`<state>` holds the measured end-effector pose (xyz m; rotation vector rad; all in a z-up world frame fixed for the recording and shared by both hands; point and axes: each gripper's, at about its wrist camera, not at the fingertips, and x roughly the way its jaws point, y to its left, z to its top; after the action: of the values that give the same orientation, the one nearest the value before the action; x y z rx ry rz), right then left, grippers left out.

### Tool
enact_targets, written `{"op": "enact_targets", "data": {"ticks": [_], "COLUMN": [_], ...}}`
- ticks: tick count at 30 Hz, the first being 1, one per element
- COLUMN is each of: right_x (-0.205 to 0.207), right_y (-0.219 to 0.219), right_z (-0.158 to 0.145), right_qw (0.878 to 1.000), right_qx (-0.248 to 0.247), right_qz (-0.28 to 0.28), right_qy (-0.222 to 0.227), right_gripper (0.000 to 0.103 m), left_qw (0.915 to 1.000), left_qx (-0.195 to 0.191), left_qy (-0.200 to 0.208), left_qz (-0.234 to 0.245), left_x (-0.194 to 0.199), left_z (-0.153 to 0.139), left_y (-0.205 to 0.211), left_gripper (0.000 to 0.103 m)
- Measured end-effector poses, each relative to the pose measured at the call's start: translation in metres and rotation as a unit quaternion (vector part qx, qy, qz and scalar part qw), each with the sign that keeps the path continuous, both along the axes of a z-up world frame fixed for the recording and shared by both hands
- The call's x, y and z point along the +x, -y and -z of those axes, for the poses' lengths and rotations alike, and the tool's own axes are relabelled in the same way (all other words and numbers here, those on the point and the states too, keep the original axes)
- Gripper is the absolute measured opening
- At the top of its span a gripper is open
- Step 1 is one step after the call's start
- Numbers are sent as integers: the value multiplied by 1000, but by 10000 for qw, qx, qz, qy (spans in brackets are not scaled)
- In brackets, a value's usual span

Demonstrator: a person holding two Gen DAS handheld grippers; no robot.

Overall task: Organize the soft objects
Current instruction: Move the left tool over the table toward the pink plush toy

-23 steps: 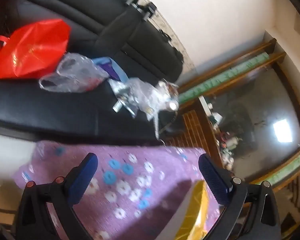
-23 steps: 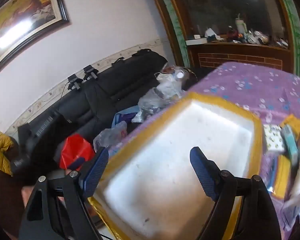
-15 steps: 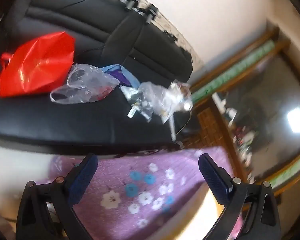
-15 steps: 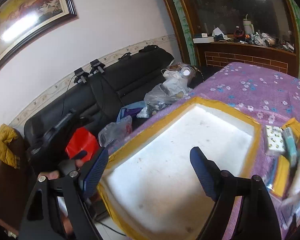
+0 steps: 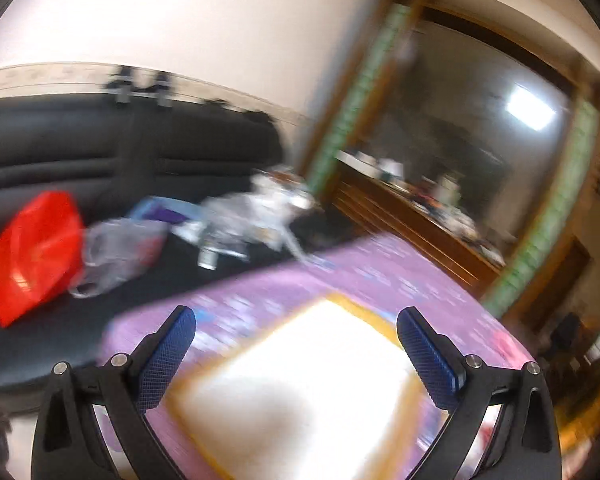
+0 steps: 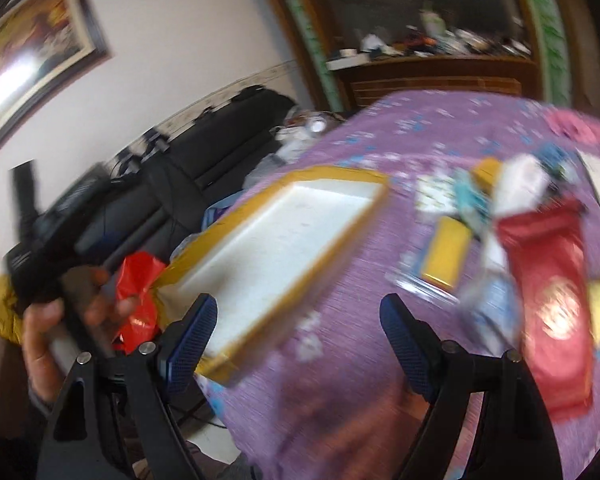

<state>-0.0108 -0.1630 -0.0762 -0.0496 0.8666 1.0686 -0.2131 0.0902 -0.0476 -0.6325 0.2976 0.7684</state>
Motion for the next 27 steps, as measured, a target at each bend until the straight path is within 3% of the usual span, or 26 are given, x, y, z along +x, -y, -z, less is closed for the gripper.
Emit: {"op": "enact_targets", "data": {"ticks": [4, 10, 13, 16, 22, 27], "right_x": [5, 0, 2, 8, 13, 31], "right_y": [41, 100, 115, 126, 125, 127], "right_z": [9, 39, 44, 42, 24, 25], "right_qw": [9984, 9951, 9945, 9933, 9910, 9892], "right_qx": [171, 181, 149, 122, -27, -26], "right_qz": [535, 969, 1041, 1144, 1340, 1462], "right_qy": [-71, 56, -26, -100, 11, -16], "right_gripper": [83, 83, 83, 83, 83, 83], "left_qw": [9938, 9703, 9587, 9496, 9390, 9262], "left_qx": [-318, -300, -392, -339, 186, 257], "left_qy": [-374, -1233, -1452, -1607, -1882, -2052], "left_qz": [998, 2060, 2416, 2671, 2871, 3153], "left_x": [29, 72, 83, 85, 95, 110], "left_z": [13, 41, 52, 58, 50, 60], "left_y": [48, 110, 125, 144, 164, 170], "left_gripper": [102, 102, 102, 102, 102, 102]}}
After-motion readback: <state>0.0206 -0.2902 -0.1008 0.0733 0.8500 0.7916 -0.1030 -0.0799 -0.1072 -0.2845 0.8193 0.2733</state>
